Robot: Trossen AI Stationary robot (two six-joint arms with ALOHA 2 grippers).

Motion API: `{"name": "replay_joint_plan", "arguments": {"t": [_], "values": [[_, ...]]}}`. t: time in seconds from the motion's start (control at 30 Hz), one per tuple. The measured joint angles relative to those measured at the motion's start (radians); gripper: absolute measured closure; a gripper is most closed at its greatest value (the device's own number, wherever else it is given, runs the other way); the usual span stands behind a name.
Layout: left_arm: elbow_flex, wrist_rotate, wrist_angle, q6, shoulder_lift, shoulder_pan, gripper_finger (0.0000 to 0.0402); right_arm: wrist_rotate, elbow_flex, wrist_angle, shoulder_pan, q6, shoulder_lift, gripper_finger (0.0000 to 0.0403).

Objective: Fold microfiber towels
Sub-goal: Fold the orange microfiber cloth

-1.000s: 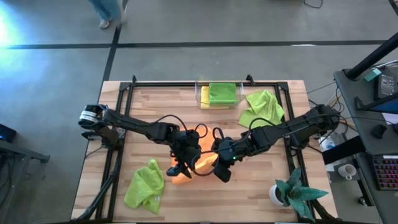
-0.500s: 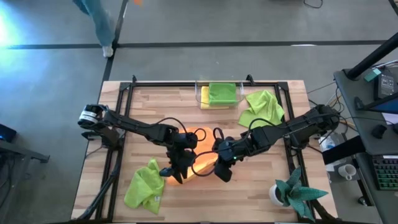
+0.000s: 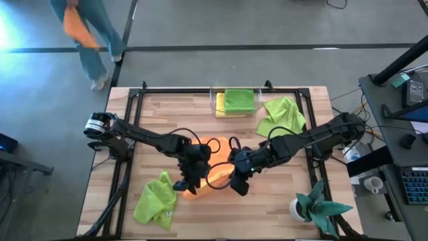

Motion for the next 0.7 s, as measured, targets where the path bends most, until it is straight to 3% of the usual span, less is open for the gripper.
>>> {"name": "replay_joint_plan", "arguments": {"t": [0.53,0.7], "values": [[-0.118,-0.026,0.078,-0.003,0.0,-0.001,0.0282,0.045,0.046,-0.001,0.0,0.025,0.0,0.0394],[-0.118,-0.026,0.078,-0.002,0.0,-0.001,0.0317,0.052,0.046,-0.001,0.0,0.025,0.0,0.0394]]}}
